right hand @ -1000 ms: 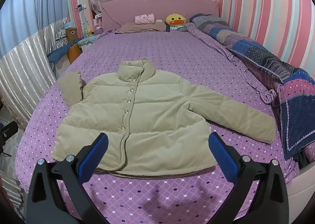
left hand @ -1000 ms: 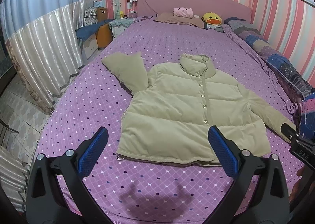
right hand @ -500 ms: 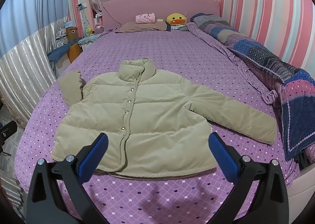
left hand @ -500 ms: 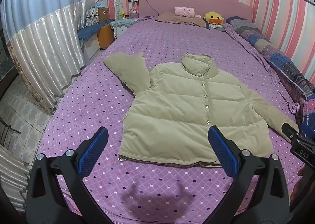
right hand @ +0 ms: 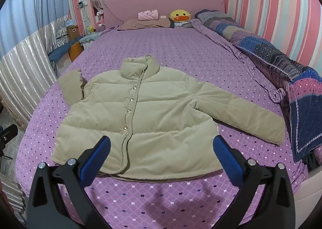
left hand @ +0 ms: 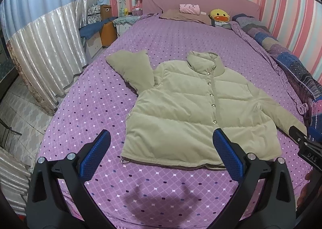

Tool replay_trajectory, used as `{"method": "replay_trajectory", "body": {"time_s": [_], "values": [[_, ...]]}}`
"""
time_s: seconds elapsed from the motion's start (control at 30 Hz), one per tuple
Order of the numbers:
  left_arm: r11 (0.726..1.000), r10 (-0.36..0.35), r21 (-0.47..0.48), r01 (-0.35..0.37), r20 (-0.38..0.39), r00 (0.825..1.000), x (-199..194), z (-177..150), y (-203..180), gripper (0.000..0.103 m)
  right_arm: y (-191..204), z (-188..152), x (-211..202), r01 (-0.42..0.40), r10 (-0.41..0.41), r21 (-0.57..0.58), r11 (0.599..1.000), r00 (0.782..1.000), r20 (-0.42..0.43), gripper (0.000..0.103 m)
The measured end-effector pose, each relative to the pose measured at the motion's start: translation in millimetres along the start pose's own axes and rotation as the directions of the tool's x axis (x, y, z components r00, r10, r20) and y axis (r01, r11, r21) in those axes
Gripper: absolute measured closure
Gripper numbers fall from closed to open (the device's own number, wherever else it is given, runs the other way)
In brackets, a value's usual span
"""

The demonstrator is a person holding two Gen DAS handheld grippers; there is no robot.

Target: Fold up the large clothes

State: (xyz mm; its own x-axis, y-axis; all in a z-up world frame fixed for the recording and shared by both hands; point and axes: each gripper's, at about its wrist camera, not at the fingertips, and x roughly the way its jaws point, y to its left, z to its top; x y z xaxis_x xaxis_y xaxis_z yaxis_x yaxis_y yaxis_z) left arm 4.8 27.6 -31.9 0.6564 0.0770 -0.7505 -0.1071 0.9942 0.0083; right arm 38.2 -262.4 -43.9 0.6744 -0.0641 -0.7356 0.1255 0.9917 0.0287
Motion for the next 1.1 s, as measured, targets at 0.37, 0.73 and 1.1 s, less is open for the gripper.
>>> {"method": "replay_trajectory", "body": {"time_s": [0.37, 0.73, 1.1], "values": [[1.0, 0.004, 0.01, -0.004, -0.013, 1.0, 6, 0, -1, 0.003, -6, 0, 5, -0.021, 0.022, 0.042, 0.999, 1.0, -0.019, 0.002], [1.0, 0.004, 0.019, -0.003, -0.034, 0.999, 14, 2, -1, 0.003, 0, 6, 12, -0.008, 0.008, 0.011, 1.0, 1.0, -0.027, 0.002], [1.0, 0.019, 0.023, -0.018, -0.038, 0.999, 22, 9, 3, 0.003, -11, 20, 19, 0.019, -0.018, 0.033, 0.999, 1.0, -0.019, 0.002]]}}
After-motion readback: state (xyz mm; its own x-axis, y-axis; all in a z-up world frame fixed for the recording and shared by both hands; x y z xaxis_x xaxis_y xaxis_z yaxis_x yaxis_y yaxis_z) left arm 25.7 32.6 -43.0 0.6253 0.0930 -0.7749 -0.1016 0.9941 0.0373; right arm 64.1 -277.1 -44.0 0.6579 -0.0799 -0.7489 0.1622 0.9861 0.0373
